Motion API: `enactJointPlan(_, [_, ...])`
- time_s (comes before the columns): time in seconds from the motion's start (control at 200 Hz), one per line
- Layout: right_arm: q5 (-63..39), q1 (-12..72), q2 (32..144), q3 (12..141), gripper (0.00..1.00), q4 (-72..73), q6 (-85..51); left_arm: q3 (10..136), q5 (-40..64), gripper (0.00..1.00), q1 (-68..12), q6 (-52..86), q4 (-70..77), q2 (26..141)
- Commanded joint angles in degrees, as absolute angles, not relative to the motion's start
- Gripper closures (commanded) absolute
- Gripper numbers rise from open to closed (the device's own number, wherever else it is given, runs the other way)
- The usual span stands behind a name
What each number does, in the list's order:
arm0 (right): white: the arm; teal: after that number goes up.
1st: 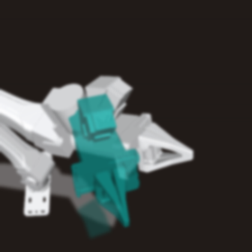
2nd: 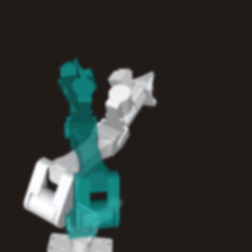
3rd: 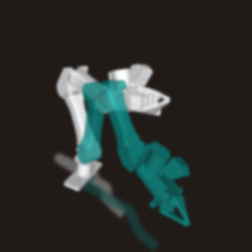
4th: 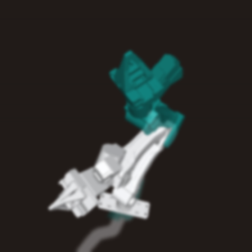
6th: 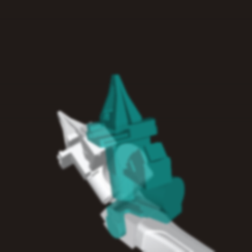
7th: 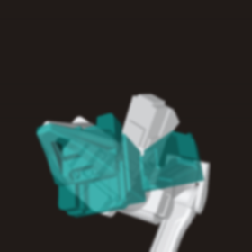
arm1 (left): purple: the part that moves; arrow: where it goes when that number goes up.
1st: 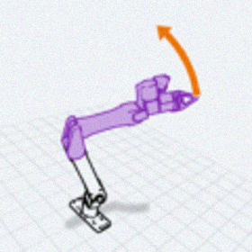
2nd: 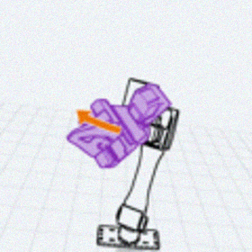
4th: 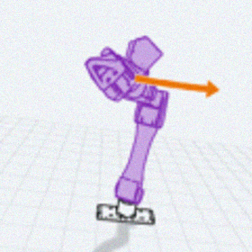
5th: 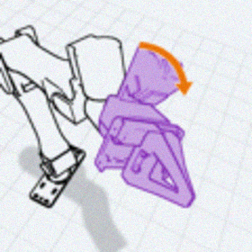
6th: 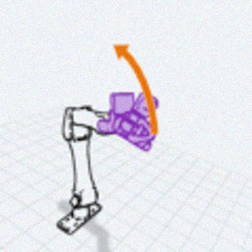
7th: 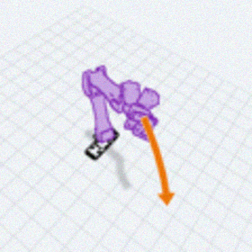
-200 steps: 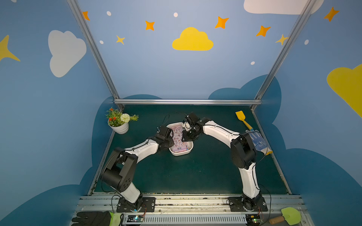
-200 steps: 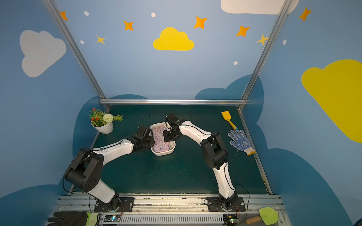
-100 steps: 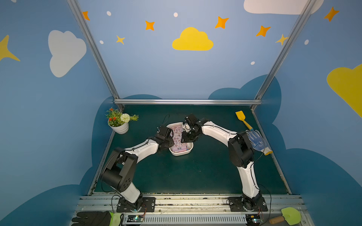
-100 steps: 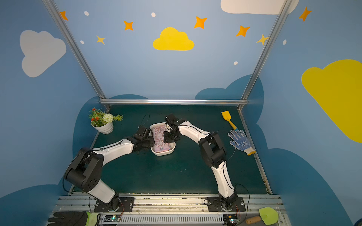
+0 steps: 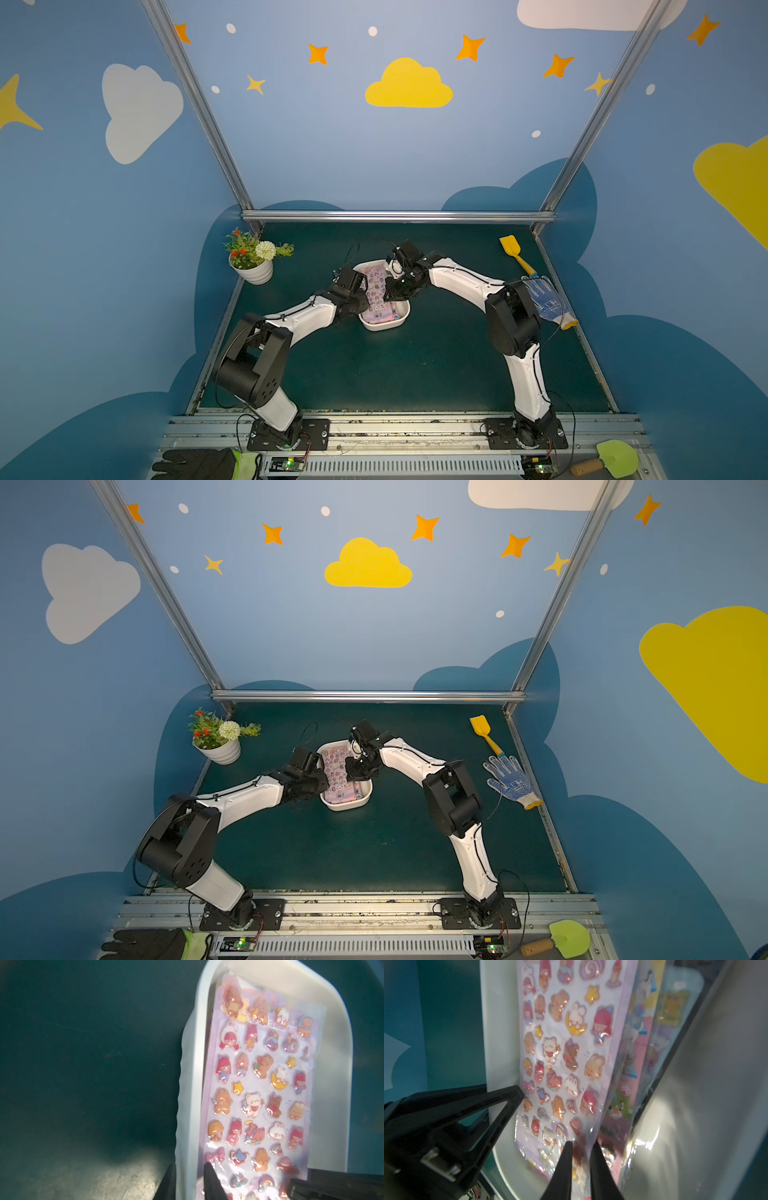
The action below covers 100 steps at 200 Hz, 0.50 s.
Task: Take the stickers out of the storage box
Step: Pick up the sticker from the storage box.
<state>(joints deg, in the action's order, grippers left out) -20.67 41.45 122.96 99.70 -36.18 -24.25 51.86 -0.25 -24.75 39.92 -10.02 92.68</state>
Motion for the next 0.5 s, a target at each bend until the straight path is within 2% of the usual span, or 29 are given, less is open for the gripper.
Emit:
enactJointPlan(0.0, [-23.62,41.74,119.96,98.97,0.85,-33.66,-24.52,52.65,-0.11,0.75,-24.49,40.34,-10.46,92.38])
enactJointPlan(0.145, [-24.1,41.66,120.1,99.14,0.87,-33.44,-24.78,52.56,-0.24,0.75,-24.51,40.3,-10.63,92.15])
enactJointPlan(0.385, [-23.07,41.05,119.82,99.58,1.0,-34.58,-24.74,52.91,-0.61,0.75,-24.42,39.92,-11.37,91.39])
enactJointPlan(0.496, [-22.94,40.52,119.03,99.49,1.0,-35.13,-24.53,52.95,-0.79,0.75,-24.37,39.84,-11.81,90.84])
